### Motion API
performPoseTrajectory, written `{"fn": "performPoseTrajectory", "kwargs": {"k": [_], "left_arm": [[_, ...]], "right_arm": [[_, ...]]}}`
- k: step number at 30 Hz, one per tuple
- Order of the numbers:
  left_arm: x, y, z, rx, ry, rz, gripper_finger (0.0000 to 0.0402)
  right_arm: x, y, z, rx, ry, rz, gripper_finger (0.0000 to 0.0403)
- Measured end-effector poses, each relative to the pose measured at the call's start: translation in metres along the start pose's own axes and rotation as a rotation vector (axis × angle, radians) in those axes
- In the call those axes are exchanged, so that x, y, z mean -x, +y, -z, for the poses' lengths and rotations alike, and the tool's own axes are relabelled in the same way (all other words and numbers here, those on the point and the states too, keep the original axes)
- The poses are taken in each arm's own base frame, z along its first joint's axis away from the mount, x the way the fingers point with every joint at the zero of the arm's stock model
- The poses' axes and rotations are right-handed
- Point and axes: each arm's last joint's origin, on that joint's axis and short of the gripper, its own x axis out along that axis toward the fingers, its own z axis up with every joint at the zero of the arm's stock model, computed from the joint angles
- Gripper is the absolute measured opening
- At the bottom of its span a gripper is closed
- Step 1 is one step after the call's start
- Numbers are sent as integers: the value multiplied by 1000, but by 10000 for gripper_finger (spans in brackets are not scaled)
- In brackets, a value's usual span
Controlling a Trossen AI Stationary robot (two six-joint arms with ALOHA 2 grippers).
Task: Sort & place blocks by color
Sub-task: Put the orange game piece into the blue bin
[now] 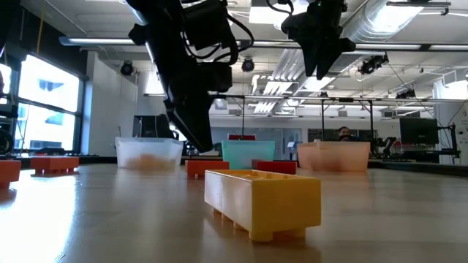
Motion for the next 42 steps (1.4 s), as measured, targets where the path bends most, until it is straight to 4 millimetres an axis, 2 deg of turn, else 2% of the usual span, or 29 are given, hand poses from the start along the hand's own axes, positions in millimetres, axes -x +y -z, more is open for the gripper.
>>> {"fn": "performPoseTrajectory", "kwargs": {"k": [12, 25, 32, 36, 39, 42], "left_arm": [[-6, 4, 8, 0, 8, -18, 241], [-7, 5, 8, -20, 10, -3, 241], [-30, 5, 14, -25, 73, -9, 241], [-34, 4, 14, -28, 73, -29, 241], [-34, 5, 14, -27, 72, -30, 231], [-34, 4, 14, -40, 70, -27, 202]], "right_arm": [[0, 0, 0, 0, 0, 0, 156], [0, 0, 0, -1, 0, 0, 156], [0, 0, 0, -4, 0, -1, 156], [0, 0, 0, -3, 0, -1, 156], [0, 0, 0, -3, 0, -1, 156], [0, 0, 0, -3, 0, -1, 156]]}}
